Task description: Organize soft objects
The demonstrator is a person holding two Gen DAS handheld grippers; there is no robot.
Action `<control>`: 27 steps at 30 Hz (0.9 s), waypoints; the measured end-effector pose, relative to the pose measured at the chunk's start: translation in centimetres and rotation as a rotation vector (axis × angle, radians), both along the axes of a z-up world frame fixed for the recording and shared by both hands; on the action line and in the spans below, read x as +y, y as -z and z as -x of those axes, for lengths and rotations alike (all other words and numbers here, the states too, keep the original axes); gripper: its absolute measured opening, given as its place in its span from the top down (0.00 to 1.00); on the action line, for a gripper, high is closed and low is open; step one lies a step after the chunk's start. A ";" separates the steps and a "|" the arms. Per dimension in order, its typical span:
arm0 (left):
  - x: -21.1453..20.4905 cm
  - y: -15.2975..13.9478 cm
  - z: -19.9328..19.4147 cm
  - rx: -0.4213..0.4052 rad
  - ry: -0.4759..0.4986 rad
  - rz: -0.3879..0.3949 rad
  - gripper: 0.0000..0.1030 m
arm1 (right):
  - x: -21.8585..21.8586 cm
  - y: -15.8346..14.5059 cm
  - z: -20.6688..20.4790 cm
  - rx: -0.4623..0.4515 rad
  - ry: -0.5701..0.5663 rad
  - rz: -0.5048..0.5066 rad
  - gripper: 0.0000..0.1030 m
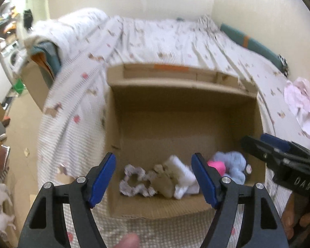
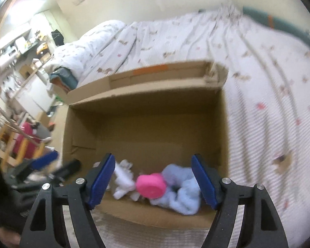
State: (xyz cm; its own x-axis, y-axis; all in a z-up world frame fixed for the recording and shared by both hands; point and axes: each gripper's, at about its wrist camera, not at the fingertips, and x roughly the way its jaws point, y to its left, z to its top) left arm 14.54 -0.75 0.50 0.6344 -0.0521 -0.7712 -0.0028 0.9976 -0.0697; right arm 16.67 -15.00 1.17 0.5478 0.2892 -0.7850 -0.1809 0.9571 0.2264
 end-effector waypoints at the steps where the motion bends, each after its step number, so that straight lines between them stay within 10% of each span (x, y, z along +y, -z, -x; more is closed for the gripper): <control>1: 0.3 -0.5 0.4 -0.023 -0.011 -0.001 0.29 | 0.0 -0.4 0.4 -0.022 0.006 0.016 0.22; 9: 2.7 -3.4 4.1 -0.130 -0.067 -0.004 0.02 | -0.6 -2.8 3.7 -0.091 0.016 -0.011 0.18; 11: 2.9 -3.6 5.2 -0.129 -0.063 -0.003 0.01 | -0.7 -3.3 4.7 -0.111 0.025 -0.008 0.00; 27: 2.6 -2.7 12.0 -0.069 -0.085 -0.035 0.01 | -1.8 -2.8 11.4 -0.095 0.088 0.033 0.00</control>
